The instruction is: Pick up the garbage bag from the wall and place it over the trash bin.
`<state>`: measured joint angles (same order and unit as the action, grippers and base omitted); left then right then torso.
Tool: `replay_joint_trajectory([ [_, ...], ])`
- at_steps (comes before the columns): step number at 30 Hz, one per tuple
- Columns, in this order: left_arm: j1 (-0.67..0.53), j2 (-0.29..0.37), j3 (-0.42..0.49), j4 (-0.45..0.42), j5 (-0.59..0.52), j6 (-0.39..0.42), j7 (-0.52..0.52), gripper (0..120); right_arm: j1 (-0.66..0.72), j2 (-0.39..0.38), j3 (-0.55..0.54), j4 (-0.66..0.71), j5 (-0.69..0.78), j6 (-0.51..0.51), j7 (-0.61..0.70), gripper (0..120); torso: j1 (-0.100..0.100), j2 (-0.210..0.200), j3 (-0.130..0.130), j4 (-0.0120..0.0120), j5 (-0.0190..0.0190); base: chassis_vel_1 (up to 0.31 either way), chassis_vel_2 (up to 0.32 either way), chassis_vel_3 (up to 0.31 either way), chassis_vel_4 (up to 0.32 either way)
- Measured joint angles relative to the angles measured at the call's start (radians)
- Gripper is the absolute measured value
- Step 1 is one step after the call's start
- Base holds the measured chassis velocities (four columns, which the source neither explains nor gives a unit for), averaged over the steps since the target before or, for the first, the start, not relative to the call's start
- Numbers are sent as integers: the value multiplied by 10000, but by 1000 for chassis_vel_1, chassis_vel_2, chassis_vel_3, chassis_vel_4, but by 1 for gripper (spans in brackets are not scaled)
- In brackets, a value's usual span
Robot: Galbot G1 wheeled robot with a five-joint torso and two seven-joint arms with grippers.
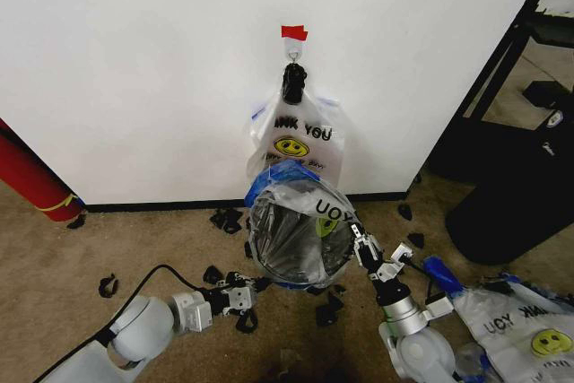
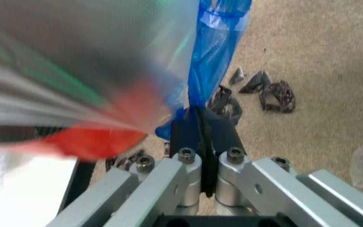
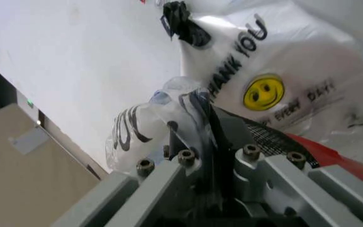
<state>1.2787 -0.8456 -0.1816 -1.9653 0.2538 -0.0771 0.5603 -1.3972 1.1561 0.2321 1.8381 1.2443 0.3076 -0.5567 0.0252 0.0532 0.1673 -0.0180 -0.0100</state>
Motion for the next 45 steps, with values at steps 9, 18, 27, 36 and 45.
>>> replay_joint_trajectory([
  [9, -421, -280, -72, 1077, 492, -21, -445, 0, -111, -101, -88, 187, 156, -127, -219, 1, 0, 0, 0, -1, -1, 0, 0, 0, 0],
  [18, -322, -159, -123, 910, -7, -113, -611, 7, 10, -83, -34, -82, 41, -133, -498, 1, 0, 0, 0, -1, 0, 0, 0, 0, 0],
  [27, -333, -133, -681, 1608, -206, -1012, 255, 39, 247, 23, 291, -318, 602, 18, -381, 1, 0, 0, 0, -1, -1, 0, 0, 0, 0],
  [36, -413, -250, -1515, 2051, -2386, -2777, 3691, 69, 485, 205, 340, -620, 695, 119, -207, 1, 0, 0, 0, -2, -1, 0, 0, 0, 0],
  [45, -141, -443, -2955, 1886, -3325, -2965, 4628, 99, 580, 233, 411, -656, 599, 141, -233, 1, 0, 0, 0, -1, -1, 0, 0, 0, 0],
])
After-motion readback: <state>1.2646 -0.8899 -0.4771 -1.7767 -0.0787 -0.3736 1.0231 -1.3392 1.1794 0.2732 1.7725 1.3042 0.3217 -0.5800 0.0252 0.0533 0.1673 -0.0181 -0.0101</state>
